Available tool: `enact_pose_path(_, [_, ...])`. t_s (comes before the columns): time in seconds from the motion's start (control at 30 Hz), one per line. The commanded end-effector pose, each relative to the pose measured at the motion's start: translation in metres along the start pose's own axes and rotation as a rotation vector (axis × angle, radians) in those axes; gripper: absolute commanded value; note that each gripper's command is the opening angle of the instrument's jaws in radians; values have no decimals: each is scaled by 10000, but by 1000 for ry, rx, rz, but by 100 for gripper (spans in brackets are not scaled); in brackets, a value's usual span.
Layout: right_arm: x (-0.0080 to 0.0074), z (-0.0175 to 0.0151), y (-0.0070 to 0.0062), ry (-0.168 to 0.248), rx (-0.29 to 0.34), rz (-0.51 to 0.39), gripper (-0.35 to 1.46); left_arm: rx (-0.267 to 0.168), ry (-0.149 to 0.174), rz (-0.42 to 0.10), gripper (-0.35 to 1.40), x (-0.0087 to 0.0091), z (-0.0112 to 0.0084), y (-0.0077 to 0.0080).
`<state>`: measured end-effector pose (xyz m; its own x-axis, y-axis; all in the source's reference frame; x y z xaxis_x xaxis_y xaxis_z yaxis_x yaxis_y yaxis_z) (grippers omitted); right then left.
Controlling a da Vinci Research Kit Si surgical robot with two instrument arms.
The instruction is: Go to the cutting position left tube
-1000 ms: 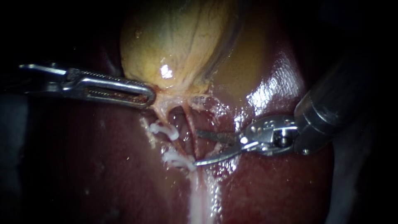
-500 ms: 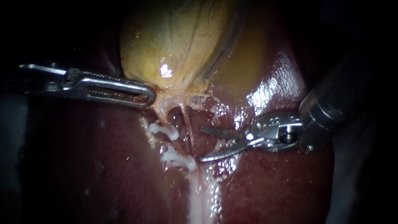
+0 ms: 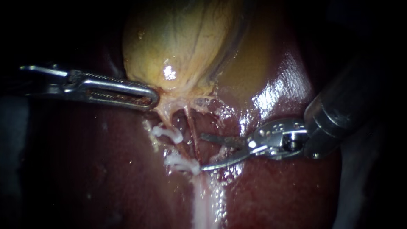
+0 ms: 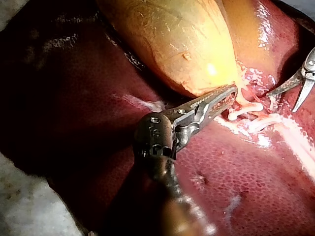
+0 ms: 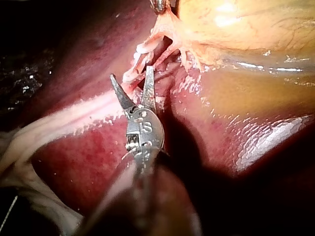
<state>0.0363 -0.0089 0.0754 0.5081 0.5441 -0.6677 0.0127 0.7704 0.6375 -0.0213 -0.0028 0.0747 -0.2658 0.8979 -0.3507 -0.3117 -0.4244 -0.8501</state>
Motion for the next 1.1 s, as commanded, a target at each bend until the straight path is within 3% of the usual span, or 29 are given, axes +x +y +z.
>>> enact_pose_path(0.03, [-1,2,0,-1,-2,1,143,0,0,0,-35,0,0,0])
enact_pose_path(0.67, [-17,58,6,-1,19,-14,143,0,0,0,-35,0,0,1])
enact_pose_path(1.1, [-6,85,9,0,34,-12,143,1,1,0,-35,0,1,2])
